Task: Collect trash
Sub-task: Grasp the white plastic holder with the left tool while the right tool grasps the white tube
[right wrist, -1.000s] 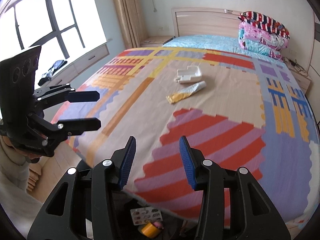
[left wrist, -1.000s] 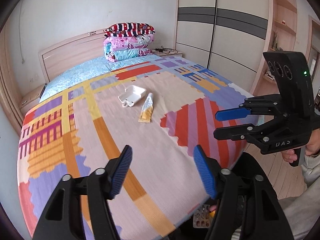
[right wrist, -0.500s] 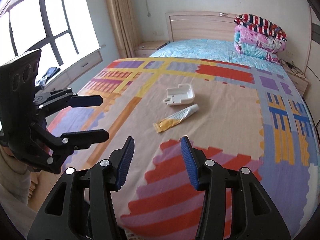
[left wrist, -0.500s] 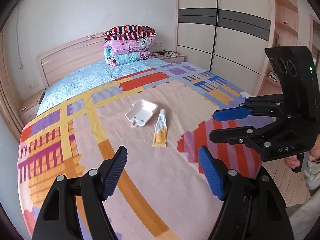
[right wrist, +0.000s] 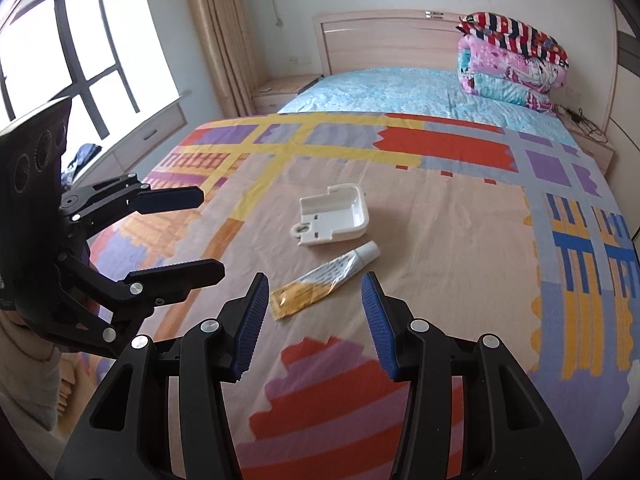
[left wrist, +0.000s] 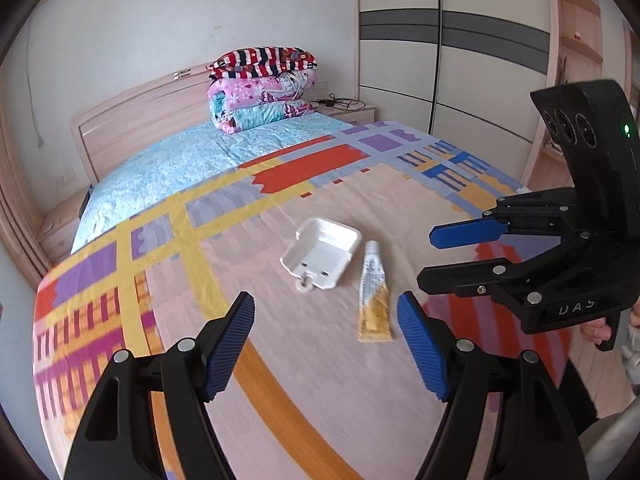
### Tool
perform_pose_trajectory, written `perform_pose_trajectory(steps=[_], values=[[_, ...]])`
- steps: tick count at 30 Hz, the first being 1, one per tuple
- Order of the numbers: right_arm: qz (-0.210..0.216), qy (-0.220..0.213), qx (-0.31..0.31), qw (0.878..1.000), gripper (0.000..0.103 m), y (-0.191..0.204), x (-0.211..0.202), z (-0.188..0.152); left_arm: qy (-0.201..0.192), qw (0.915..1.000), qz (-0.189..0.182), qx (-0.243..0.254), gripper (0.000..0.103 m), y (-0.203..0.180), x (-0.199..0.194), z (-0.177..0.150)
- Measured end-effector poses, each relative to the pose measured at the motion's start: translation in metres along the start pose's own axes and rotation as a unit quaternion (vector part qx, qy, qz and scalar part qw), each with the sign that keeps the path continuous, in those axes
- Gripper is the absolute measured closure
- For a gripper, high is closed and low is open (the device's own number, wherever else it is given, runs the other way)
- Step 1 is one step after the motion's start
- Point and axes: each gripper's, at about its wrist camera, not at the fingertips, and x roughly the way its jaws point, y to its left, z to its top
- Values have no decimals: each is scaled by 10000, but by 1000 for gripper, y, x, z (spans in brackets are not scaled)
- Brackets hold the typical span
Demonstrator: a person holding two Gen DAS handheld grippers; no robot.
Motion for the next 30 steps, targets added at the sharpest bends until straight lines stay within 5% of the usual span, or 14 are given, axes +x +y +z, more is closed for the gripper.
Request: perform_pose_trajectory(steps=[30], values=[[-45, 311, 272, 9991, 55, -25, 46, 9, 495, 9980, -193, 352, 32, 23, 89, 20]])
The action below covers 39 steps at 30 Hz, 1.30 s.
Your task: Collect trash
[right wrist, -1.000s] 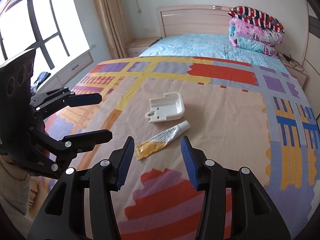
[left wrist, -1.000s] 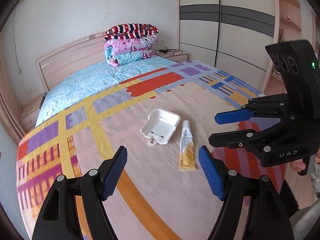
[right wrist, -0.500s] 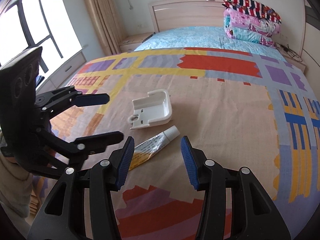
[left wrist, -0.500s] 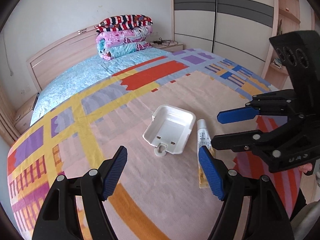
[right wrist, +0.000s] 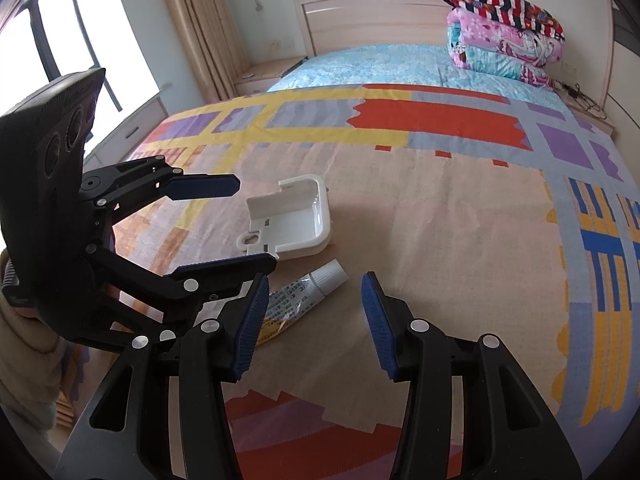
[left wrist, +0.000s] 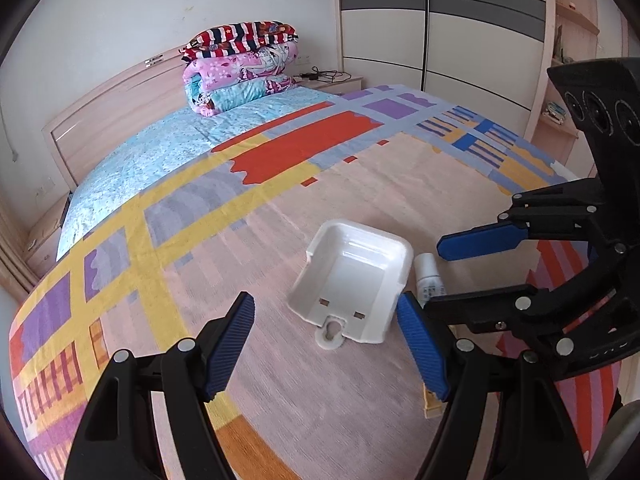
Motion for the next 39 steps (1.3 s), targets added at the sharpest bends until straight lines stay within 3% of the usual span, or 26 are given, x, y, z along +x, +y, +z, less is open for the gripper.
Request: perform_pose_trajectory(steps=[3, 6, 16, 29, 32, 33, 39], values=[[-11, -9, -5, 10000, 55, 0, 1, 0, -3, 10000, -84, 15, 33, 1, 1, -1], [-4, -19, -3, 10000, 55, 1, 2, 1, 32, 9997, -208, 80, 47, 0, 4, -1], [-7, -53, 43, 10000, 74, 1, 5, 3, -20, 10000, 11, 38, 47, 3, -10, -10], [152, -177, 127, 9996, 79, 0, -16, -3, -148, 9996, 182, -151, 48, -4, -53, -26], [167, -215, 122, 9996, 79, 2, -23, -5, -176, 9995, 204, -174, 51, -10, -62, -30], [167, -241, 117, 9995, 79, 3, -26, -6, -195, 9994, 204, -191, 57, -12, -66, -31], [169, -329, 102, 9993, 80, 6, -42, -11, -242, 9989, 262, -314, 57, -20, -81, -35]])
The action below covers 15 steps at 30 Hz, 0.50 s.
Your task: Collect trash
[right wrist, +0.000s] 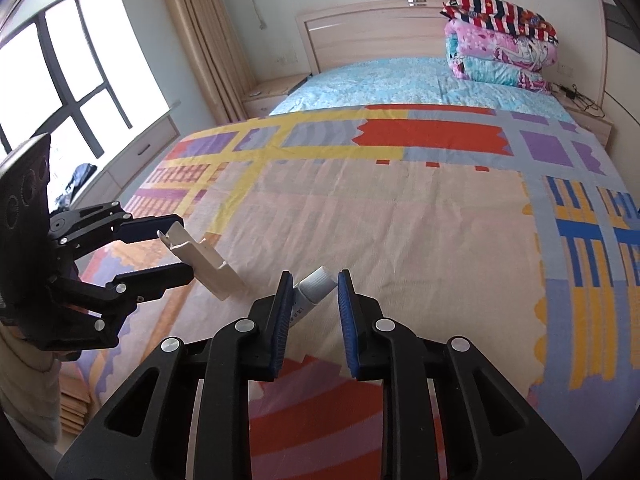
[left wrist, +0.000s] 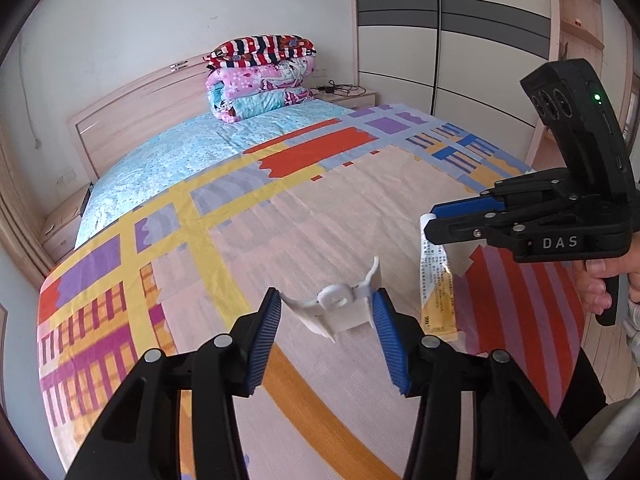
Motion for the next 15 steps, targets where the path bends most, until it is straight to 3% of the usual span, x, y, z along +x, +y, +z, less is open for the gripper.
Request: perform_pose_trajectory(steps=[15], values=[[10, -298, -112, 9995, 81, 11, -45, -9, -267, 9996, 77, 77, 57, -26, -45, 2]])
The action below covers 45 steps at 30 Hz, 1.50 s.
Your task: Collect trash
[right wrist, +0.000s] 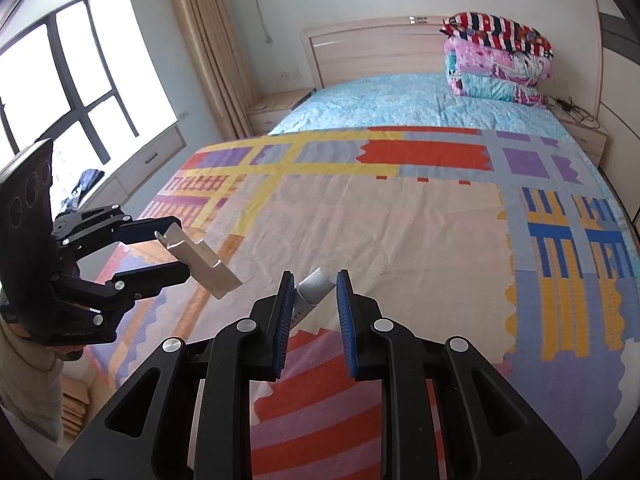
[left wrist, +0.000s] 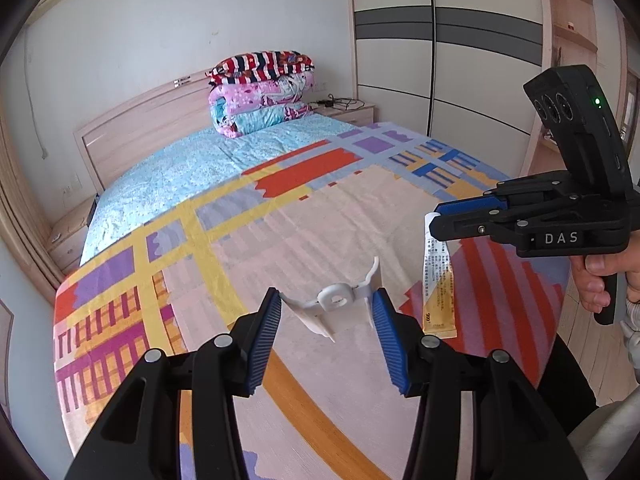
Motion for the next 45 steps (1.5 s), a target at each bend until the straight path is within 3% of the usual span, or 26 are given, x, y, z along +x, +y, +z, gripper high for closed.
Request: perform_pose_trajectory(steps=[16, 19, 28, 30, 33, 38, 45], values=[[-1, -155, -291, 9995, 82, 26, -56, -34, -305, 9994, -1, 151, 57, -48, -62, -12], [21, -117, -343, 9993, 93, 31, -64, -44, -343, 9993, -51, 172, 57, -59, -71, -19], [84, 19, -257, 9996, 94, 25, -66, -71, -284, 9990, -243, 229, 57, -84, -81, -45], [143, 77, -283, 9995, 91, 23, -63, -76, -216, 9993, -253, 190, 57, -85, -78, -50], [49, 183, -422, 9989, 64, 20, -56, -83, -175, 9993, -285, 149, 57, -84, -76, -56], [-22, 423, -677, 9968, 64, 18, -43, -96, -129, 9994, -296, 76, 57, -82, -73, -61], [-288, 496, -1521, 9867, 64, 33, -26, -99, -87, 9995, -304, 20, 57, -82, -71, -65]])
